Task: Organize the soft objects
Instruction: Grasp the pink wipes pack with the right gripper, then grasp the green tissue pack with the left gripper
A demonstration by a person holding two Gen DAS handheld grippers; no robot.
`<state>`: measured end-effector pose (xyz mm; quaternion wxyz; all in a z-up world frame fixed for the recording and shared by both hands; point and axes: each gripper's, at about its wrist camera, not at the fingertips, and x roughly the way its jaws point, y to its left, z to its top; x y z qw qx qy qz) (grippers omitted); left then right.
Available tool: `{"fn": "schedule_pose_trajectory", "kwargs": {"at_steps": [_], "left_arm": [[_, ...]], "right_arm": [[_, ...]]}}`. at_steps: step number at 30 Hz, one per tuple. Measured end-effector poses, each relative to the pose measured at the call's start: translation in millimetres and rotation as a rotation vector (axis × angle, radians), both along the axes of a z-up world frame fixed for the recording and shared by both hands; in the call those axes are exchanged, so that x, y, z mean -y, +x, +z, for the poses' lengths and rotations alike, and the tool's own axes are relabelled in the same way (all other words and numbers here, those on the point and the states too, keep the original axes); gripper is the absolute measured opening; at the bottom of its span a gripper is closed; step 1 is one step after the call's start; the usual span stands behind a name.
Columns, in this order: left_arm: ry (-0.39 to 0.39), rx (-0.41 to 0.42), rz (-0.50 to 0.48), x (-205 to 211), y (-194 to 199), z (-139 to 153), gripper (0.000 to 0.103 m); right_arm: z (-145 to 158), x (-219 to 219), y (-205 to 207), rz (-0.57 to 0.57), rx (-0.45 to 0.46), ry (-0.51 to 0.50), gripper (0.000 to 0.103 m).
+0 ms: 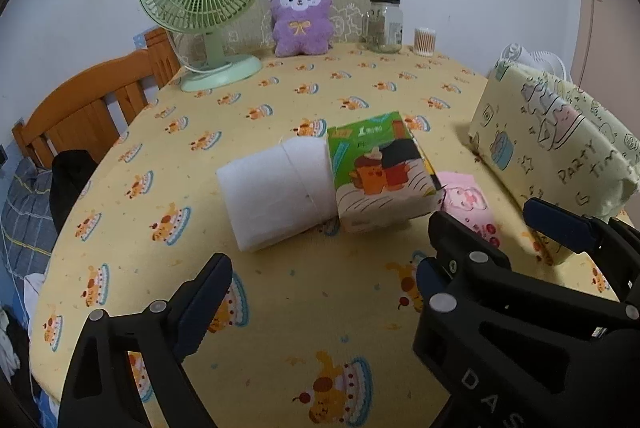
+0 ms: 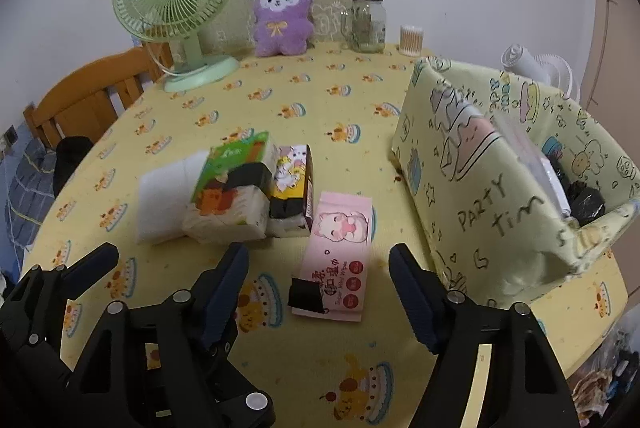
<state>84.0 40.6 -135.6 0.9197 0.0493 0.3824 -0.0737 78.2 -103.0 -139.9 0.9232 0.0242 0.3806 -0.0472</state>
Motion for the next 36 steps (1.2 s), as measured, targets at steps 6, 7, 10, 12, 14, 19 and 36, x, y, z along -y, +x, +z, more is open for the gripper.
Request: {"fn": "schedule_pose_trajectory", "kwargs": {"at_steps": [6,7,10,12,14,19,36], "left_arm": [[0.015,-0.029,-0.003,2,5,-8,0.093],[0.019,-0.034,-0.005,3,6,-9,0.093],[0.039,-0.046,-0.008,6,8,-10,0.093],[0.044,-0.046,-0.013,7,9,-11,0.092],[0.040,-0.051,-0.013,7,11,-10,0.092],[0.017,-0.057,-0.018,8,14,-8,0.092],[-0.036,-0.007,-0.008,9,33,13,0.086]], "right_arm": [[-14,5,10,-0.029,-0.048,0.009,0.069],[-16,6,11,-0.036,-0.055,0.018,0.068],[-21,10,14,-0.052,-0.067,0.035,0.067],[-21,10,14,-0.061,-0.067,0.035,0.054],[-21,8,16,-0.055,-0.077,0.026,0.046],[-17,11,17,-0.057,-0.075,0.030,0.043],[15,14,24,-0.052,0.003,0.032,0.043]]}}
